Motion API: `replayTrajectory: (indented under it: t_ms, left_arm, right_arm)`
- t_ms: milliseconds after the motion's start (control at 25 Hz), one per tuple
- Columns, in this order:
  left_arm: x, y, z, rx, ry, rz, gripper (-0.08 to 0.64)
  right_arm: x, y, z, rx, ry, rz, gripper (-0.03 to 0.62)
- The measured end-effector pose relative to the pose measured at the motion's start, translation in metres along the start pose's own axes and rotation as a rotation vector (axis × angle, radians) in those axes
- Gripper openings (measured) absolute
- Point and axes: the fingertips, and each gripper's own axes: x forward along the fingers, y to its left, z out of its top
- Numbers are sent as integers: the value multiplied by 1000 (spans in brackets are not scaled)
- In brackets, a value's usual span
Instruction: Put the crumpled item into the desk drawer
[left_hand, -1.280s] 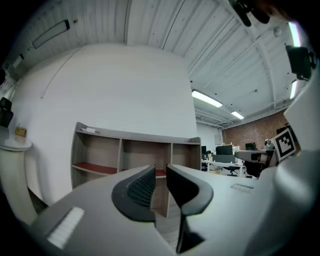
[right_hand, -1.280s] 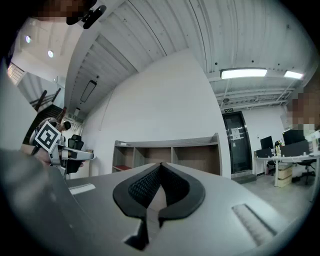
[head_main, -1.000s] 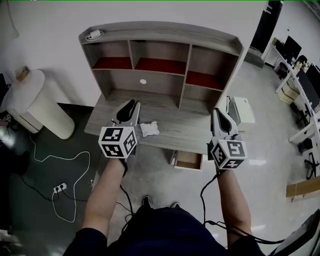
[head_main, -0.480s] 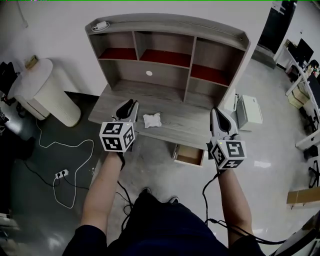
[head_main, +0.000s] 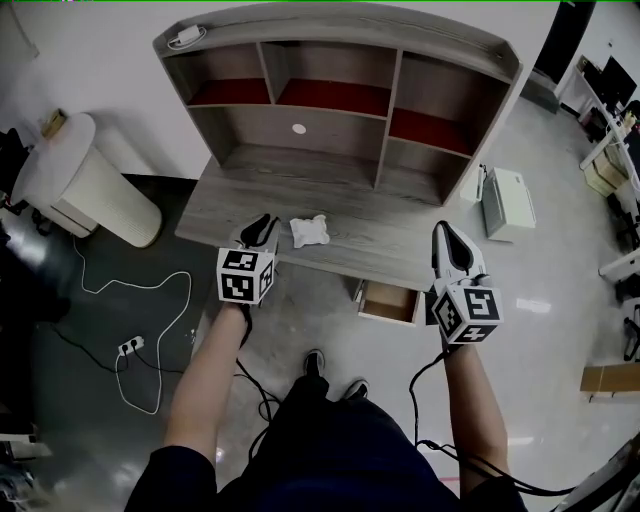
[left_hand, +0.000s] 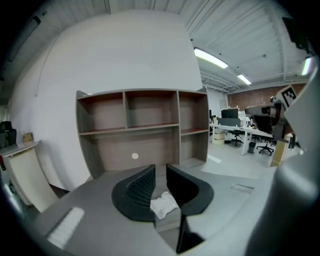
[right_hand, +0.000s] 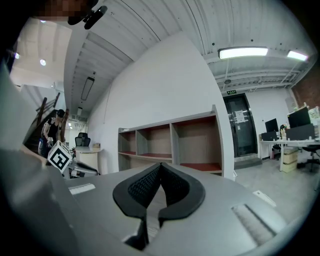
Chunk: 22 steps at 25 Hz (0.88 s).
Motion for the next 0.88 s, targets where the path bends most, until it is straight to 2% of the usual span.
replayTrajectory:
  t_ms: [120,320,400,640,880]
  left_arm:
    - [28,4,-32,117,79,-52,71]
    - [69,-4,-97,467,250,-157,72]
    - [84,-8,-123,546,307,-211,72]
    - [121,-25,-185,632,414,-357,72]
    - [153,-36,-231,689,489,-406,74]
  right_arm:
    - [7,-3,-11,-4,26,-39,6]
    - [15,-4,-27,-3,76,-121,6]
    - [17,-5,-32,-4,95,-160,6]
    - [10,-14,-57,1,148,-259,6]
    - [-16,-26,-91,21,212,-355,6]
